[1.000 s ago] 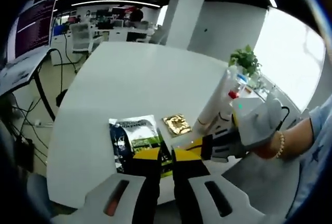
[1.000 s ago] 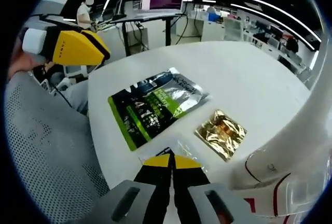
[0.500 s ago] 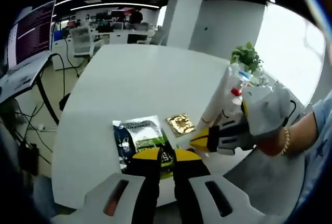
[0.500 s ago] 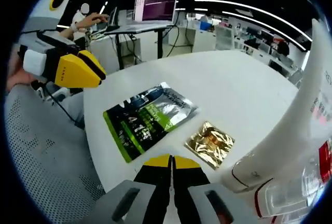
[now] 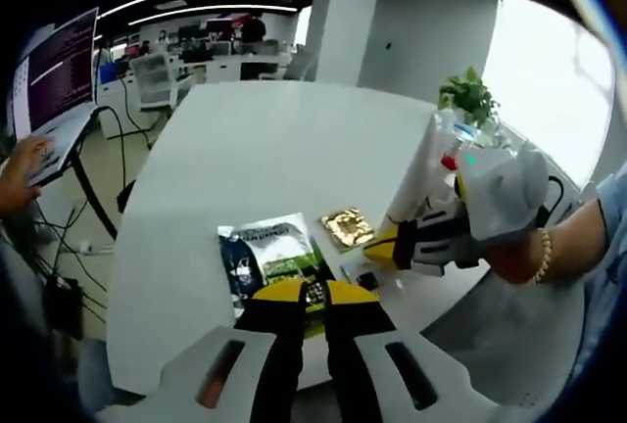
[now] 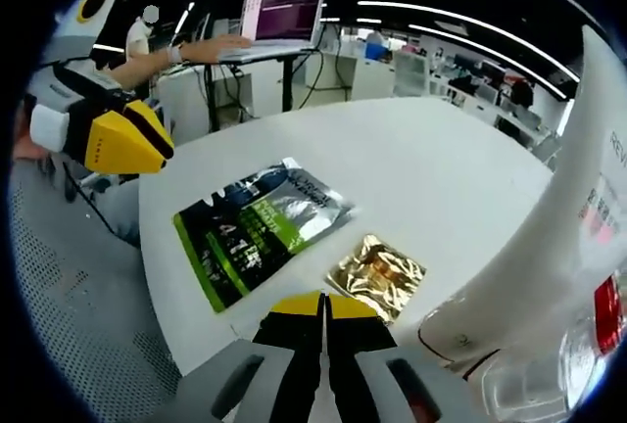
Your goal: Arrange the skincare products in the storage area until every visible bottle or jar stands upright without overlapping.
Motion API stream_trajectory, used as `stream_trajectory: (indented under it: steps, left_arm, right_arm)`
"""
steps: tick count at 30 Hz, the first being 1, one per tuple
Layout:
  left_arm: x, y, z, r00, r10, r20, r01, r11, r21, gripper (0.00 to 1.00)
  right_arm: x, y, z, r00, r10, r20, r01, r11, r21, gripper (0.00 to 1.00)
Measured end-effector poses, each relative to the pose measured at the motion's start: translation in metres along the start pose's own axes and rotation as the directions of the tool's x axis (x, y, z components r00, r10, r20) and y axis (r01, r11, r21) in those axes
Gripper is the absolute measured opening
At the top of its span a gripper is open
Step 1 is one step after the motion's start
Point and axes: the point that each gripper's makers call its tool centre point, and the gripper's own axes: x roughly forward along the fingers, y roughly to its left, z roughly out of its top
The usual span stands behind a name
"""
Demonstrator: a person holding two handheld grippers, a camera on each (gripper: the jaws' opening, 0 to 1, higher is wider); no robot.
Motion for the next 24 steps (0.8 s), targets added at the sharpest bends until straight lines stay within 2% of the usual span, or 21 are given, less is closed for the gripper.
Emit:
stream_trajectory:
  steps: [4, 6, 7, 8, 10, 15, 18, 20, 24]
  left_arm:
    - [0.001, 0.000, -0.001, 1.000, 0.007, -0.010, -0.007, 1.000, 0.023, 0.02]
    - [0.001, -0.001, -0.002, 1.000, 0.008, -0.014, -0.008, 0.999, 0.032, 0.02]
    - [0.001, -0.001, -0.002, 1.000, 0.008, -0.015, -0.007, 0.999, 0.034, 0.02]
    - [0.001, -0.001, -0.002, 1.000, 0.007, -0.016, -0.006, 0.999, 0.035, 0.02]
    - [0.001, -0.001, -0.002, 1.000, 0.003, -0.017, -0.003, 0.999, 0.036, 0.02]
    - [0.001, -0.001, -0.002, 1.000, 0.006, -0.016, -0.006, 0.999, 0.047, 0.02]
    - [0.001, -0.001, -0.002, 1.000, 0.002, -0.015, -0.002, 0.999, 0.044, 0.02]
    - [0.000, -0.001, -0.002, 1.000, 0.004, -0.013, -0.003, 0.999, 0.047, 0.01]
    - [0.000, -0.002, -0.001, 1.000, 0.002, -0.009, -0.001, 0.999, 0.052, 0.01]
  right_arm:
    - [0.004, -0.019, 0.011, 0.996, -0.088, 0.010, 0.088, 0.996, 0.005, 0.00]
    - [0.004, -0.030, 0.011, 0.989, -0.147, -0.028, 0.145, 0.987, -0.076, 0.00]
    - [0.005, -0.031, 0.014, 0.986, -0.163, -0.019, 0.161, 0.982, -0.100, 0.00]
    - [0.007, -0.032, 0.016, 0.986, -0.169, -0.008, 0.167, 0.980, -0.109, 0.00]
    - [0.012, -0.029, 0.013, 0.985, -0.167, -0.030, 0.163, 0.981, -0.107, 0.00]
    - [0.020, -0.026, 0.012, 0.978, -0.205, -0.040, 0.195, 0.965, -0.177, 0.00]
    - [0.023, -0.028, 0.009, 0.973, -0.222, -0.068, 0.208, 0.963, -0.169, 0.00]
    - [0.021, -0.024, 0.007, 0.975, -0.208, -0.076, 0.196, 0.971, -0.140, 0.00]
    - [0.010, -0.008, 0.014, 0.992, -0.123, -0.029, 0.117, 0.979, -0.169, 0.00]
